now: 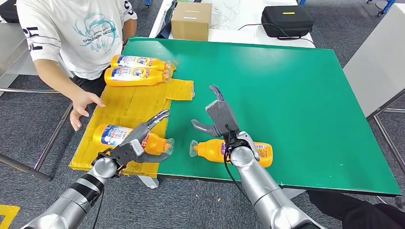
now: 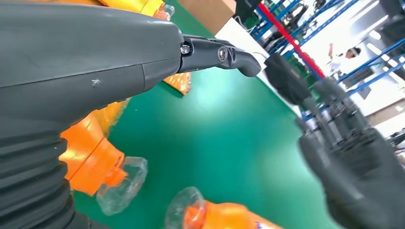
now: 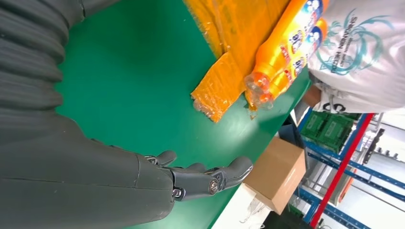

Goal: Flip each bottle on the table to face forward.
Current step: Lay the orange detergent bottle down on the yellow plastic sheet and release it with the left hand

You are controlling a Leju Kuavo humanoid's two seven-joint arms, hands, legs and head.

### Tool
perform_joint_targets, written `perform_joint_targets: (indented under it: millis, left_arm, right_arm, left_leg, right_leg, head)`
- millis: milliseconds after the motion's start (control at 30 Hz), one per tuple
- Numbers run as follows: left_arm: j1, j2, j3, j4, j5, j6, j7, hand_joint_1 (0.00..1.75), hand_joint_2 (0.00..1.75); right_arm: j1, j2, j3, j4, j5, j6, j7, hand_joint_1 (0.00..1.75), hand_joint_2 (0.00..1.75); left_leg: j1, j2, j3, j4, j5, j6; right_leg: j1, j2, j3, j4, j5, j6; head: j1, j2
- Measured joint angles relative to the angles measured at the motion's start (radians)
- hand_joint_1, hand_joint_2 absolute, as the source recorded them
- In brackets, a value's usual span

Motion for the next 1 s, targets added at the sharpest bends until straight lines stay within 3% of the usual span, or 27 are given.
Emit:
perform_joint_targets:
  millis: [267, 567, 767, 1000]
  left_arm:
    - [0.058, -0.039, 0.144, -0.051, 0.069, -0.050, 0.001, 0.00, 1.75]
    - [0.107, -0.185, 0.408, -0.051, 0.148, -0.059, 0.141, 0.00, 1.75]
    - [0.111, -0.229, 0.463, -0.051, 0.165, -0.057, 0.163, 0.00, 1.75]
    - [0.119, -0.247, 0.477, -0.051, 0.177, -0.057, 0.171, 0.00, 1.75]
  right_arm:
    - [0.025, -0.023, 0.010, 0.004, 0.110, -0.046, 0.082, 0.00, 1.75]
    - [0.212, -0.106, 0.016, -0.120, 0.349, -0.082, 0.247, 0.00, 1.75]
    - [0.270, -0.140, 0.014, -0.180, 0.386, -0.069, 0.268, 0.00, 1.75]
    - [0.300, -0.178, 0.006, -0.229, 0.489, -0.030, 0.316, 0.00, 1.75]
  left_leg:
    - [0.000, 0.000, 0.000, 0.000, 0.000, 0.000]
    - [0.000, -0.001, -0.001, 0.000, -0.001, 0.000]
    - [0.000, 0.000, -0.001, 0.000, -0.001, 0.000]
    - [0.000, 0.000, -0.001, 0.000, -0.001, 0.000]
  right_leg:
    - [0.000, 0.000, 0.000, 0.000, 0.000, 0.000]
    - [0.000, 0.000, 0.000, -0.001, 0.000, 0.000]
    - [0.000, 0.000, -0.001, -0.001, 0.000, 0.000]
    - [0.000, 0.000, 0.000, -0.001, 0.000, 0.000]
  head:
    - [0.000, 0.000]
    - [0.000, 0.000]
    - [0.000, 0.000]
    - [0.000, 0.000]
